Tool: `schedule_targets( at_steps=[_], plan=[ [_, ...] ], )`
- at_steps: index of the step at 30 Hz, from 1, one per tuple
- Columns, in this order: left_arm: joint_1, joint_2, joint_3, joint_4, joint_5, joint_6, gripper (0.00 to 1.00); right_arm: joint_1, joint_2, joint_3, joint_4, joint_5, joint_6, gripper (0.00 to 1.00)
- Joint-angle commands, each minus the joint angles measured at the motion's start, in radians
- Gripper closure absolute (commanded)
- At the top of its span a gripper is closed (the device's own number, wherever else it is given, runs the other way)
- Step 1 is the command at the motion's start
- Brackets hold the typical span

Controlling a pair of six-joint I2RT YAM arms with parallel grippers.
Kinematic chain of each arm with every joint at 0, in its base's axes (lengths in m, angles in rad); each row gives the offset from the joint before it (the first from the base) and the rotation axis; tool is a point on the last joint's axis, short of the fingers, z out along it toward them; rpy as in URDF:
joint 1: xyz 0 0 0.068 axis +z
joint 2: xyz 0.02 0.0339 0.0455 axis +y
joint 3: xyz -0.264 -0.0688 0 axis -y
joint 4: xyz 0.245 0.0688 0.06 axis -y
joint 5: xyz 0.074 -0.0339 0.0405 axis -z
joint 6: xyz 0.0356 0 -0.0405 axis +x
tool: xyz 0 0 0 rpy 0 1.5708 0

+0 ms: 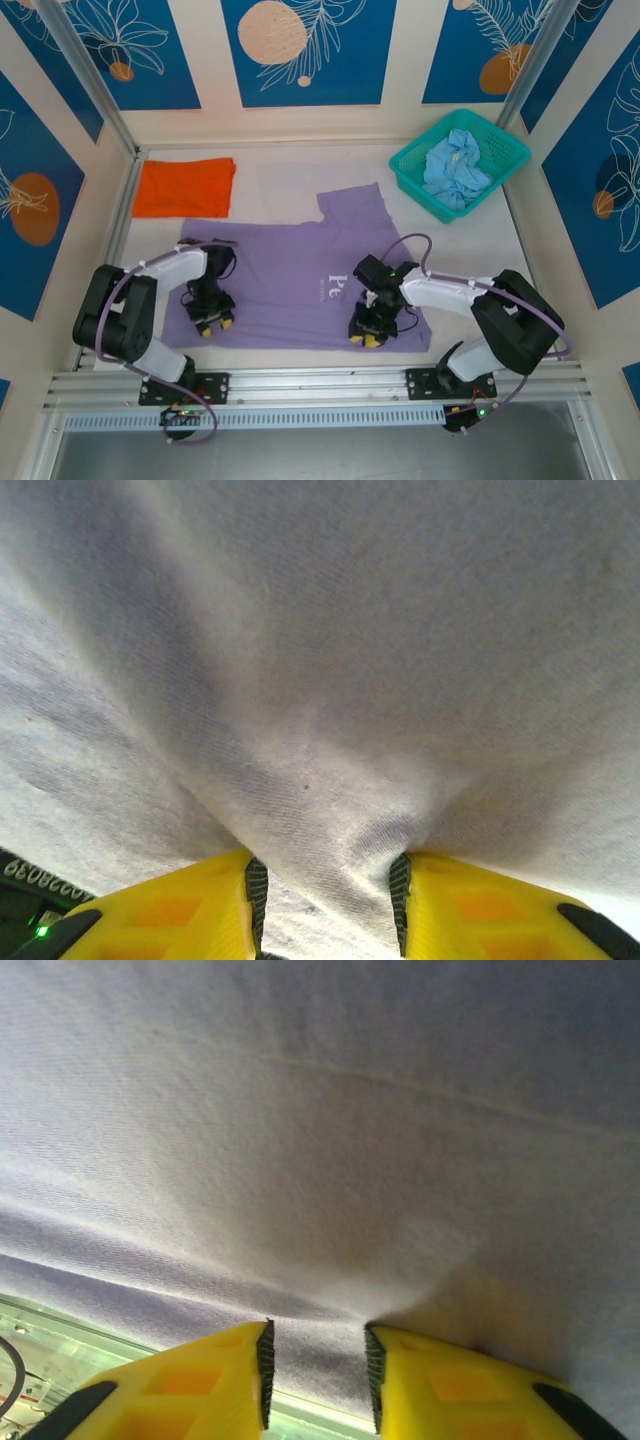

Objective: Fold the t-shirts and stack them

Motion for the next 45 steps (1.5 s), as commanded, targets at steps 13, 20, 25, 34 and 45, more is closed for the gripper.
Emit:
schedule_targets(
  at_steps=[13,20,25,34,45],
  plan=[
    [0.18,0.126,0.673,-0.16,-0.151,0.052,0.35,-0.345,-0.063,0.41,0.114,0.315,-0.128,0.28],
    [0.341,0.391,0.869,-0.007,-0.118,0.11,0.3,-0.477,0.379,0.817,0.168,0.335,-0.359,0.26],
    [0.41,0.512,0.923,0.066,-0.091,0.121,0.34,-0.519,0.662,1.152,0.03,0.26,-0.468,0.35],
    [0.482,0.637,0.995,0.093,-0.04,0.119,0.35,-0.544,0.978,1.589,-0.19,0.374,-0.525,0.36],
    [0.492,0.681,1.002,0.138,0.011,0.128,0.38,-0.579,1.097,1.704,-0.232,0.428,-0.534,0.44]
  ],
)
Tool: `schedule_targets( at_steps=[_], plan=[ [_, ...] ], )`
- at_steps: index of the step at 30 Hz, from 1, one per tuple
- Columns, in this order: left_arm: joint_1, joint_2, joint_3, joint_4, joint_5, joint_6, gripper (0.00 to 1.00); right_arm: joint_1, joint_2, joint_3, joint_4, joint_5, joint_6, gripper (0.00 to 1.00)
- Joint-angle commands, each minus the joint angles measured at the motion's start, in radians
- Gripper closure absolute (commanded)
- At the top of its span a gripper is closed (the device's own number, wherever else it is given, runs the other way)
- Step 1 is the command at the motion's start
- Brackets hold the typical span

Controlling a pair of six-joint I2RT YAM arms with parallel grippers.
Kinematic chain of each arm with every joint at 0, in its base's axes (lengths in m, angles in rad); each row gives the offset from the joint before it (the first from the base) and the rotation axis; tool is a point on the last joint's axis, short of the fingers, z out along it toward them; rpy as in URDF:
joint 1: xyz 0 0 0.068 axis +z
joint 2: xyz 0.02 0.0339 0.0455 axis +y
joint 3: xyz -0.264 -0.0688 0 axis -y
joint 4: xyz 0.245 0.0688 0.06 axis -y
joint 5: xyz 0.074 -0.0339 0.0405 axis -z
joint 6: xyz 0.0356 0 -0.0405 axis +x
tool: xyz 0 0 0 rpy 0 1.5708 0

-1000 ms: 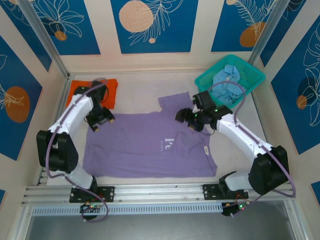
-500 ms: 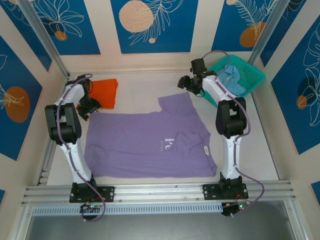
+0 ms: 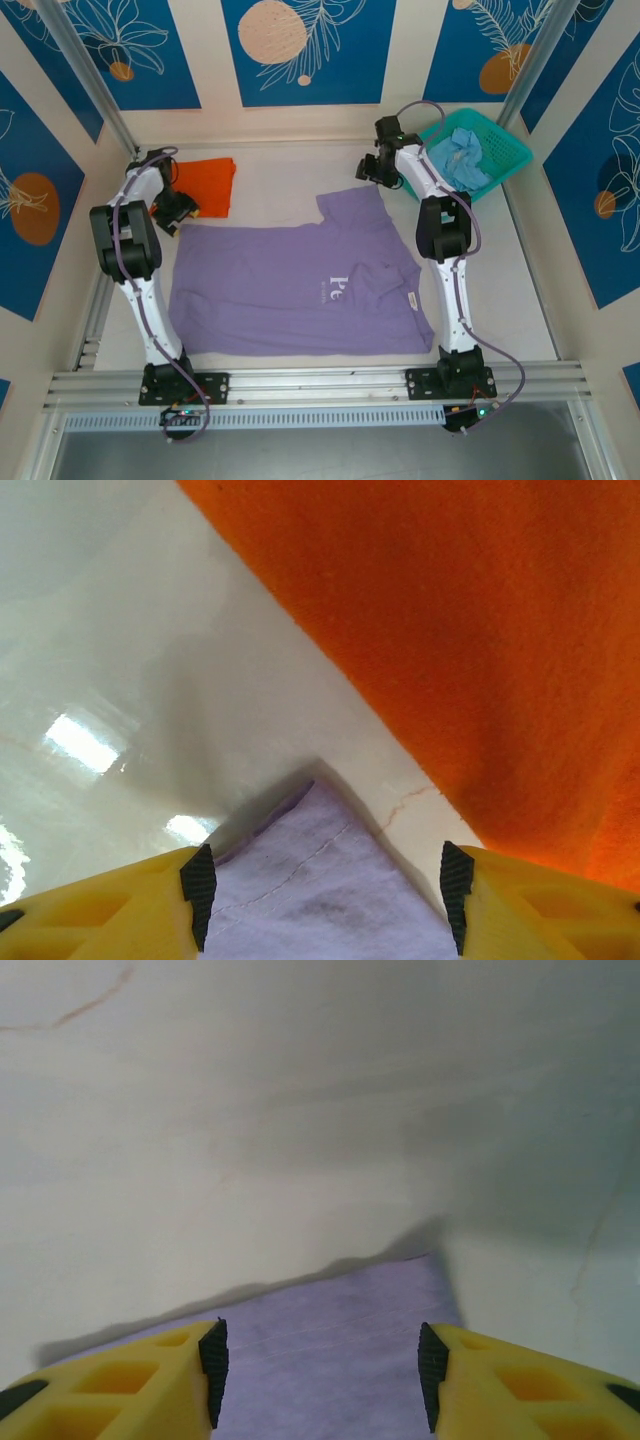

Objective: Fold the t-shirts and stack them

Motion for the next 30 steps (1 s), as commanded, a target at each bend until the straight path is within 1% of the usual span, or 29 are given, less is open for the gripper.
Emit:
schedule_targets(
  at_steps=[1,5,7,10,13,16,19,22,25,28,30],
  plan=[
    [0.015,0.024,0.014,0.012,0.032,0.024,0.38,-0.026,0.036,0.05,-0.03,0.058,-0.029,0.44],
    [0.029,0.038,0.016,0.01,0.037,0.015,0.4,-0.023,0.057,0.063,-0.038,0.108,-0.047,0.42],
    [0.034,0.043,0.02,0.012,0.035,0.015,0.43,-0.024,0.065,0.071,-0.039,0.125,-0.061,0.42],
    [0.035,0.053,0.027,0.009,0.043,0.014,0.49,-0.029,0.077,0.069,-0.04,0.125,-0.065,0.42],
    [0.033,0.052,0.018,0.01,0.044,0.016,0.5,-0.033,0.098,0.096,-0.068,0.119,-0.056,0.45],
    [0.033,0.05,0.002,0.021,0.053,0.026,0.51,-0.023,0.119,0.118,-0.083,0.109,-0.069,0.45],
    [0.035,0.038,-0.033,0.054,0.066,0.026,0.59,-0.01,0.123,0.111,-0.104,0.111,-0.065,0.48],
    [0.035,0.02,-0.071,0.104,0.094,0.028,0.59,0.006,0.126,0.108,-0.145,0.11,-0.061,0.5],
    [0.035,0.013,-0.095,0.145,0.121,0.046,0.58,0.021,0.12,0.079,-0.146,0.136,-0.068,0.49],
    [0.035,0.011,-0.108,0.173,0.146,0.05,0.67,0.023,0.119,0.093,-0.149,0.144,-0.058,0.48],
    [0.035,0.004,-0.107,0.177,0.142,0.05,0.77,0.026,0.097,0.079,-0.126,0.153,-0.053,0.49]
  ],
)
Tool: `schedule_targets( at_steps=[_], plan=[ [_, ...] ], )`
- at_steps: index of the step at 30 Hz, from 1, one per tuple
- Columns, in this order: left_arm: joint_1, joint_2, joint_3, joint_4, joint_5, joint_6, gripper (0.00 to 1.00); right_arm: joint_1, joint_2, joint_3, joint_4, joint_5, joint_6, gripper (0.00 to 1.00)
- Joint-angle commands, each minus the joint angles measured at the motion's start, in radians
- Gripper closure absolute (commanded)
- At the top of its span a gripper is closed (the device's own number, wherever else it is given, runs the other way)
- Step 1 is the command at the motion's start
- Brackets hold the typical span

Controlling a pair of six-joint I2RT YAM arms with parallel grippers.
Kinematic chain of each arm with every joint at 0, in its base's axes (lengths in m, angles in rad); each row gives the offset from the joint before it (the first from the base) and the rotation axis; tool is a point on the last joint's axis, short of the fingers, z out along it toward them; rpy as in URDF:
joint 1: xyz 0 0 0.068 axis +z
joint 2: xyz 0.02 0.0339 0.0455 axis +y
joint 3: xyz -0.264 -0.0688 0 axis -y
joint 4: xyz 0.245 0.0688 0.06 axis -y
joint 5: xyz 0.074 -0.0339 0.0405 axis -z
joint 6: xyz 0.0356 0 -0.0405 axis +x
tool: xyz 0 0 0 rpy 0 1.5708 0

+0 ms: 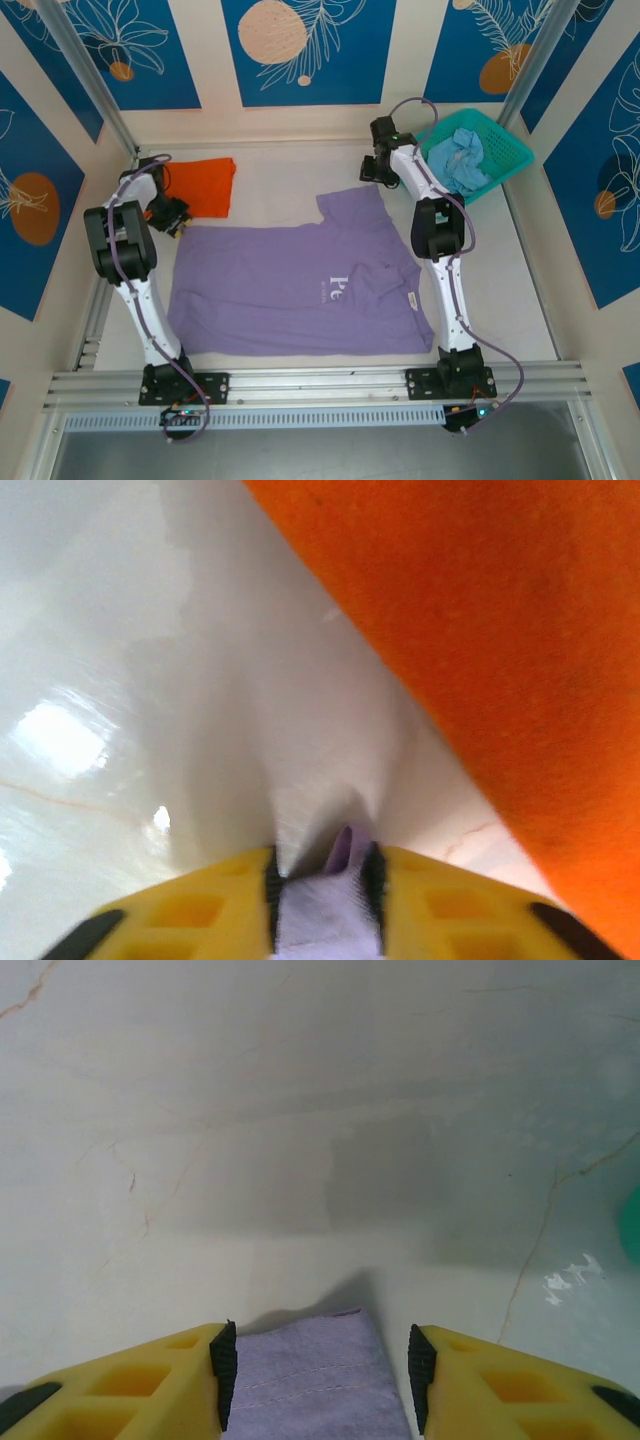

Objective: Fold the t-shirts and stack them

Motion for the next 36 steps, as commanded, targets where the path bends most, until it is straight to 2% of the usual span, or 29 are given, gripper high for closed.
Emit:
schedule_targets(
  at_steps=[1,3,7,11,16,19,23,28,33,36],
  plan=[
    [-0.006,0.011,-0.021,0.104,0.078,0.018,0.8,0.005,0.003,-0.051,-0.035,0.012,0.002,0.49],
    [-0.007,0.003,-0.013,0.095,0.07,0.027,0.89,0.009,-0.047,-0.096,0.018,0.022,-0.003,0.46],
    [-0.007,-0.013,-0.003,0.101,0.079,0.033,0.99,0.01,-0.096,-0.081,0.045,0.02,-0.004,0.39],
    [-0.007,-0.039,-0.008,0.11,0.076,0.029,1.0,0.021,-0.166,-0.114,0.113,-0.007,-0.016,0.35],
    [-0.007,-0.098,-0.043,0.085,0.012,0.043,1.0,0.069,-0.244,-0.206,0.221,-0.037,-0.036,0.32],
    [0.0,-0.135,-0.092,0.091,-0.024,0.05,1.0,0.092,-0.203,-0.168,0.194,-0.058,-0.014,0.33],
    [0.022,-0.166,-0.151,0.093,-0.046,0.041,1.0,0.103,-0.089,-0.027,0.092,-0.064,0.02,0.38],
    [0.045,-0.185,-0.19,0.093,-0.057,0.033,1.0,0.105,-0.035,0.035,0.075,-0.032,0.018,0.35],
    [0.063,-0.203,-0.212,0.086,-0.084,0.02,1.0,0.079,0.063,0.167,-0.041,-0.038,0.059,0.36],
    [0.069,-0.203,-0.205,0.079,-0.09,0.019,1.0,0.073,0.093,0.184,-0.053,-0.038,0.067,0.36]
  ],
)
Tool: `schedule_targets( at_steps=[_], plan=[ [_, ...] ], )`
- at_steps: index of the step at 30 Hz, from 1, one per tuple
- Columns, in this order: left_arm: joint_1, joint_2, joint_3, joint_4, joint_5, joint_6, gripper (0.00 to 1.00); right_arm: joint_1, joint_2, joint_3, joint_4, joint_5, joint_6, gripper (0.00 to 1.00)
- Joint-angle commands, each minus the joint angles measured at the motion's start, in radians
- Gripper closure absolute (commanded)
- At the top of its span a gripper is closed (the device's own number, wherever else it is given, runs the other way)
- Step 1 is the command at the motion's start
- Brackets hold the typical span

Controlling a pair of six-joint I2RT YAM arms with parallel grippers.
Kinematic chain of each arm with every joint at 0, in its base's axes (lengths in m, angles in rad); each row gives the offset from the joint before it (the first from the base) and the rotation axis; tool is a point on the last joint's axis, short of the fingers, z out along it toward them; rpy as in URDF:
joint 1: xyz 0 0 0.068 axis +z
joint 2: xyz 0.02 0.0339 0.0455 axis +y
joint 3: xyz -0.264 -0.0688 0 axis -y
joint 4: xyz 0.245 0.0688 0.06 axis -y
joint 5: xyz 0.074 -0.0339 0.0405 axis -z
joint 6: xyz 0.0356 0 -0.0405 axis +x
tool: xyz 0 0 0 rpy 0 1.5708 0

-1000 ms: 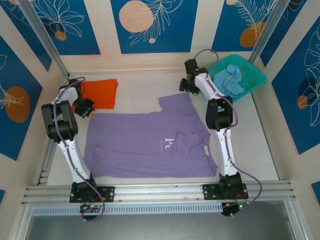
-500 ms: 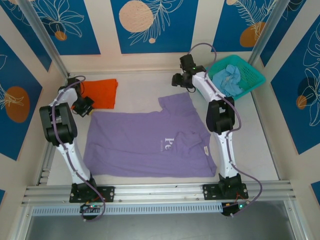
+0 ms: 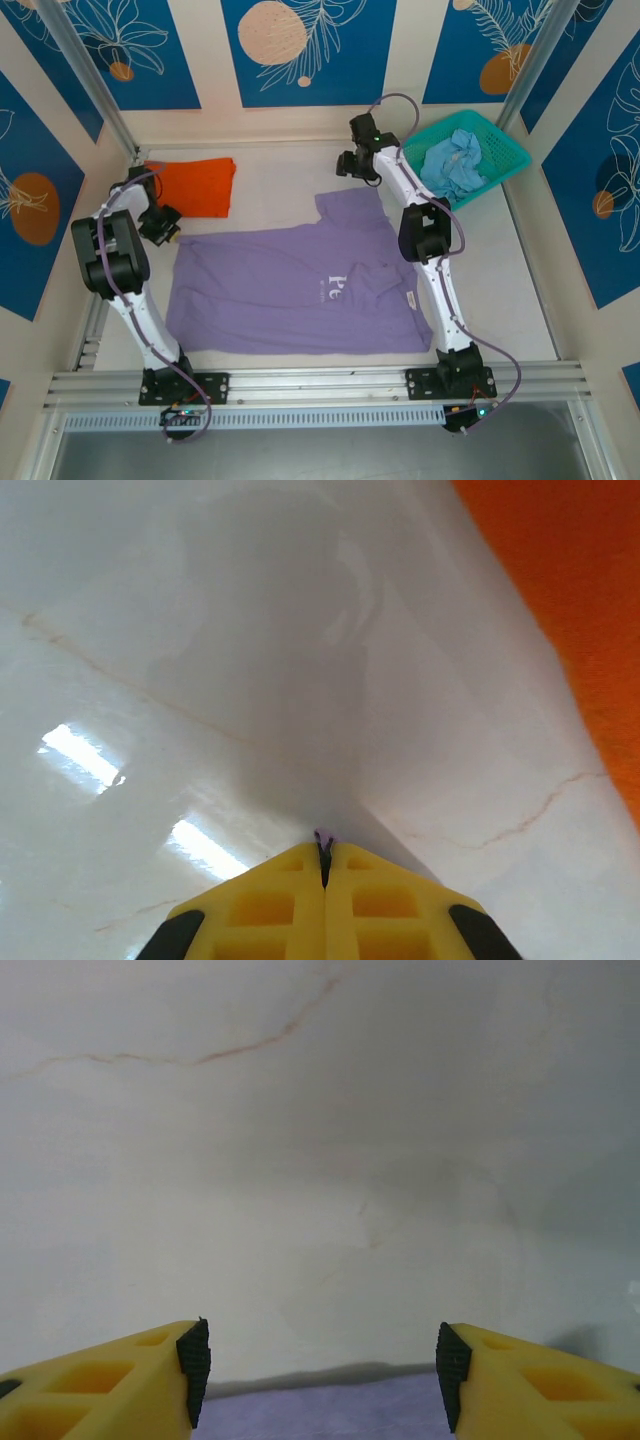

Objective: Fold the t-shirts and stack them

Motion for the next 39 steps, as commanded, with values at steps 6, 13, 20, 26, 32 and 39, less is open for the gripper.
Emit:
schedule_targets(
  at_steps=[6,13,20,26,32,39],
  plan=[
    [0.027,-0.05,0.0,-0.045,-0.081,-0.026,1.0,-0.013,0.039,0.039,-0.09,0.017,0.053,0.38],
    [0.035,-0.05,-0.013,-0.048,-0.075,-0.032,1.0,-0.016,0.016,0.042,-0.087,0.019,0.054,0.35],
    [0.036,-0.038,-0.011,-0.037,-0.048,-0.046,1.0,-0.017,0.006,0.025,-0.095,0.049,0.034,0.35],
    [0.032,-0.03,-0.003,-0.031,-0.035,-0.052,1.0,-0.013,0.012,-0.018,-0.144,0.017,0.035,0.43],
    [0.024,-0.023,0.0,-0.025,-0.025,-0.061,1.0,0.025,0.015,-0.045,-0.15,-0.052,0.016,0.64],
    [0.012,-0.014,0.012,-0.028,-0.021,-0.064,1.0,0.085,0.004,-0.045,-0.088,-0.183,-0.087,0.79]
  ],
)
